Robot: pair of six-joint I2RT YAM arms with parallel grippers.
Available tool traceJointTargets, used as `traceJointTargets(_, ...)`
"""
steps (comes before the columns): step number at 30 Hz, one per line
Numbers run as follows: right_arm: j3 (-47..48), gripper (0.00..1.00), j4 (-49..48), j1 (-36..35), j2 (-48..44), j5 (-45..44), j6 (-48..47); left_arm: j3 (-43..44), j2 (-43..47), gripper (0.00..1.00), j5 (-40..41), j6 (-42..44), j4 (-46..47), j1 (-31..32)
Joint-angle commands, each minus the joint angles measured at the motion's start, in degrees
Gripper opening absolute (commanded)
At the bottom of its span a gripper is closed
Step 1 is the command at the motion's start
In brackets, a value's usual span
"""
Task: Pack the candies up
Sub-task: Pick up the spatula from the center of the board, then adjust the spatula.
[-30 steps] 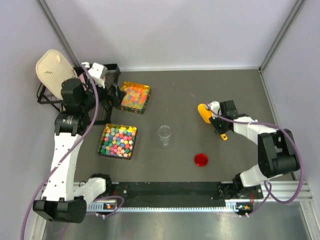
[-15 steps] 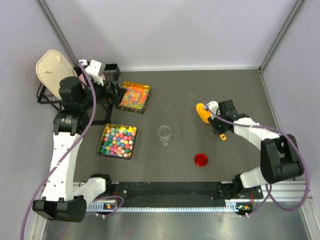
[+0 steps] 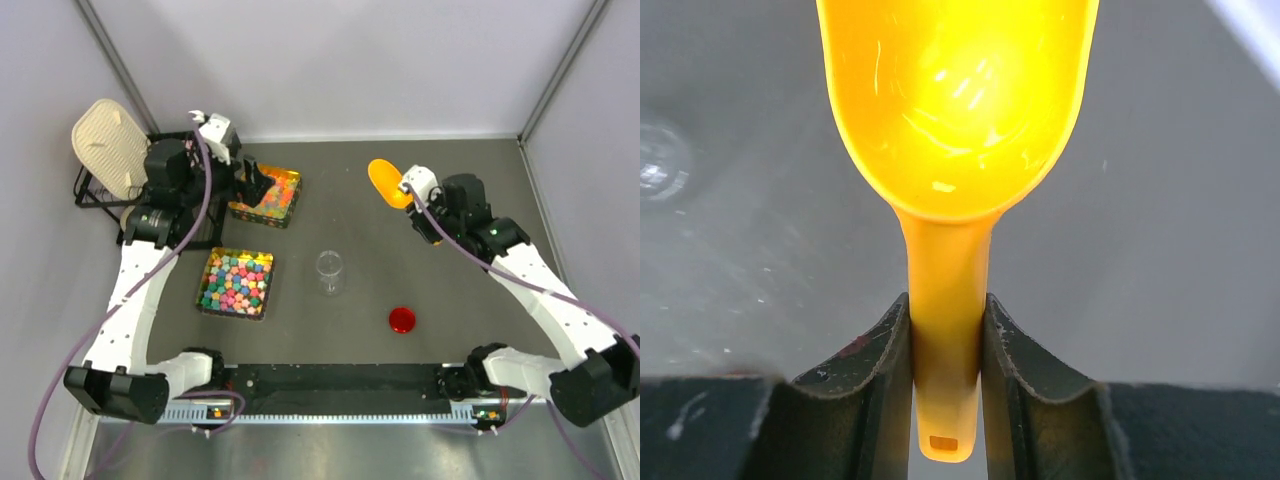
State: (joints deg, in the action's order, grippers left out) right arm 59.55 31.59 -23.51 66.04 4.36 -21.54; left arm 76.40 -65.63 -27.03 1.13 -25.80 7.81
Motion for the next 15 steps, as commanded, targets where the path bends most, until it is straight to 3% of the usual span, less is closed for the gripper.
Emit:
traceJointTargets(1,5.05,0.0,2.07,-5.14,-4.6,-2.85,-2.36,4.98,-2.75,0.99,0.84,-0.6,-0.39,4.48)
traceJointTargets(6,6.63,0.0,1.98,-12.96,-5.75,-8.22,-5.7,9.72,-7.92,0.99,-3.02,-0.33,-4.33,7.83)
traceJointTargets(15,7.6,0.0,0.14,-18.5,-4.7,-12.0,-8.6,13.07,-12.86,0.99,-13.82,-0.95,-5.13,9.32)
